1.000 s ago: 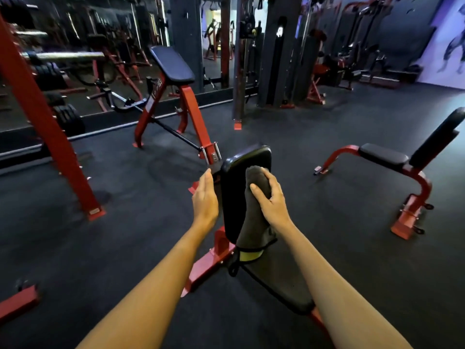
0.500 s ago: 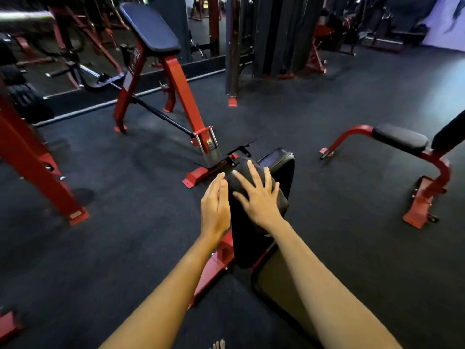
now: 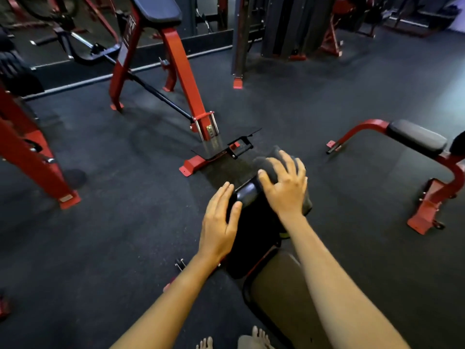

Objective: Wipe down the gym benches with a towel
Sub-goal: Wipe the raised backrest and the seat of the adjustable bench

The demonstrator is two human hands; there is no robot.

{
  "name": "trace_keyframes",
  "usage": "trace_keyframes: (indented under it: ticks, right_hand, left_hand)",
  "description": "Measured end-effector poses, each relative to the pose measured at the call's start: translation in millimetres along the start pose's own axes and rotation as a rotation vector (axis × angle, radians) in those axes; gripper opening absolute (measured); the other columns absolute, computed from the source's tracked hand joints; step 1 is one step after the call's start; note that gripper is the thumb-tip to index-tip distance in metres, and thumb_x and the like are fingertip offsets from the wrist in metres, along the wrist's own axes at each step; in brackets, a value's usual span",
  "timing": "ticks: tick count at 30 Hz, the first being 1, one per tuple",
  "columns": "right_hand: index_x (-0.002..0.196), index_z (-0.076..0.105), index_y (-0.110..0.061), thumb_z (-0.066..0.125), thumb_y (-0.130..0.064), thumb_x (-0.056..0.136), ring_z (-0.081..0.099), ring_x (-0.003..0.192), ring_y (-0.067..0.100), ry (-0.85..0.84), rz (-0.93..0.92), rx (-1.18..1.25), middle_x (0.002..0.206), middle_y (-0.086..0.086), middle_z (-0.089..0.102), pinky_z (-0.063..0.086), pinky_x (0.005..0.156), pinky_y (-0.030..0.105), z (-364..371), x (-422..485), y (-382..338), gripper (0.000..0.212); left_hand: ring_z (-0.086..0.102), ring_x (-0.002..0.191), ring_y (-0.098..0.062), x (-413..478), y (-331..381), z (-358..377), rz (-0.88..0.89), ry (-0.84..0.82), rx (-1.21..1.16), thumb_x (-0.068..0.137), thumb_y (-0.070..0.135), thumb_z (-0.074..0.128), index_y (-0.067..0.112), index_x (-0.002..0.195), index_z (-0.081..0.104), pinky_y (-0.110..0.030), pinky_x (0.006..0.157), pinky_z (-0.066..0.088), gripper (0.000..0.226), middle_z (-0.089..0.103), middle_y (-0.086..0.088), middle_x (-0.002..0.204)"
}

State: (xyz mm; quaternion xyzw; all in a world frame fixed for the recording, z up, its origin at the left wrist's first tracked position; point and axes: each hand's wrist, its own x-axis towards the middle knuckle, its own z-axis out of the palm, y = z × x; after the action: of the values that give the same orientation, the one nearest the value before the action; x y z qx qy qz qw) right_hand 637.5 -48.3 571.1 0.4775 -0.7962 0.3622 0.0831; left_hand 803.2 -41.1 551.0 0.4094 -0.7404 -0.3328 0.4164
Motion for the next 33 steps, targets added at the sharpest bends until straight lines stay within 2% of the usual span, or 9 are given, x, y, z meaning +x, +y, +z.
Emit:
trace_keyframes:
  ticks: [3,6,9,13,20,24,28,30,33]
  right_hand:
    - [0.123,0.063,-0.027,0.045,-0.063,0.084,0.028,0.137,0.032,-0.145,0.065,-0.001,0.147,-0.005,0.043,0.033,0.103,0.059,-7,36,19,0.056]
    - [0.123,0.062,-0.032,0.041,-0.068,0.086,0.027,0.136,0.031,-0.157,0.102,-0.031,0.148,-0.008,0.041,0.031,0.104,0.059,-6,35,16,0.056]
    - [0.112,0.068,-0.032,0.039,-0.064,0.086,0.038,0.130,0.033,-0.044,-0.069,-0.081,0.139,-0.006,0.052,0.032,0.098,0.059,-3,-1,-5,0.050]
    - [0.105,0.071,-0.030,0.046,-0.058,0.084,0.046,0.121,0.031,-0.030,-0.260,-0.080,0.129,-0.004,0.061,0.033,0.093,0.053,1,-2,4,0.043]
    - [0.124,0.061,-0.029,0.046,-0.057,0.093,0.031,0.131,0.029,-0.197,0.150,0.013,0.143,-0.006,0.044,0.029,0.101,0.054,-5,62,37,0.044]
    - [0.112,0.068,-0.028,0.042,-0.059,0.086,0.041,0.124,0.035,-0.061,-0.104,-0.093,0.135,-0.001,0.055,0.033,0.095,0.059,-1,10,6,0.048]
    - [0.107,0.070,-0.029,0.047,-0.057,0.084,0.048,0.118,0.033,-0.039,-0.318,-0.087,0.129,-0.002,0.061,0.033,0.092,0.054,0,-10,1,0.043]
    - [0.106,0.071,-0.029,0.046,-0.058,0.083,0.048,0.116,0.032,-0.018,-0.254,-0.094,0.127,-0.003,0.061,0.035,0.091,0.052,1,13,17,0.045]
    - [0.118,0.065,-0.029,0.040,-0.063,0.085,0.040,0.123,0.031,-0.119,0.031,0.005,0.136,-0.004,0.053,0.034,0.096,0.053,-4,52,39,0.053]
  left_hand:
    - [0.027,0.137,-0.006,3,0,11,0.046,-0.103,0.076,0.093,0.048,0.036,0.013,0.143,0.037,-0.012,0.112,0.016,0.062,0.032,0.008,0.146]
    - [0.031,0.136,-0.011,0,-5,18,0.107,-0.090,0.151,0.094,0.041,0.042,0.008,0.143,0.037,-0.016,0.113,0.019,0.059,0.038,-0.003,0.147]
    - [0.033,0.134,-0.010,1,-5,19,0.121,-0.067,0.149,0.094,0.037,0.045,0.008,0.141,0.038,-0.016,0.112,0.021,0.056,0.039,-0.003,0.145]
    - [0.030,0.135,-0.007,0,-6,21,0.127,-0.047,0.150,0.095,0.038,0.044,0.014,0.142,0.033,-0.016,0.113,0.020,0.054,0.034,0.002,0.145]
    - [0.033,0.135,-0.009,-2,-8,25,0.119,-0.010,0.153,0.096,0.039,0.043,0.013,0.142,0.036,-0.021,0.114,0.022,0.053,0.037,0.001,0.146]
    - [0.032,0.136,-0.008,-2,-9,26,0.130,-0.011,0.143,0.097,0.045,0.039,0.013,0.142,0.036,-0.022,0.114,0.023,0.055,0.037,0.001,0.146]
    - [0.033,0.136,-0.010,-2,-11,27,0.118,0.005,0.125,0.097,0.049,0.037,0.012,0.141,0.036,-0.024,0.113,0.026,0.058,0.037,0.000,0.145]
    - [0.034,0.136,-0.009,-2,-11,27,0.125,0.001,0.125,0.097,0.047,0.038,0.014,0.141,0.036,-0.024,0.113,0.026,0.055,0.038,0.000,0.146]
    - [0.033,0.136,-0.008,-3,-11,27,0.110,0.005,0.115,0.097,0.046,0.039,0.017,0.142,0.035,-0.023,0.113,0.025,0.054,0.038,0.001,0.146]
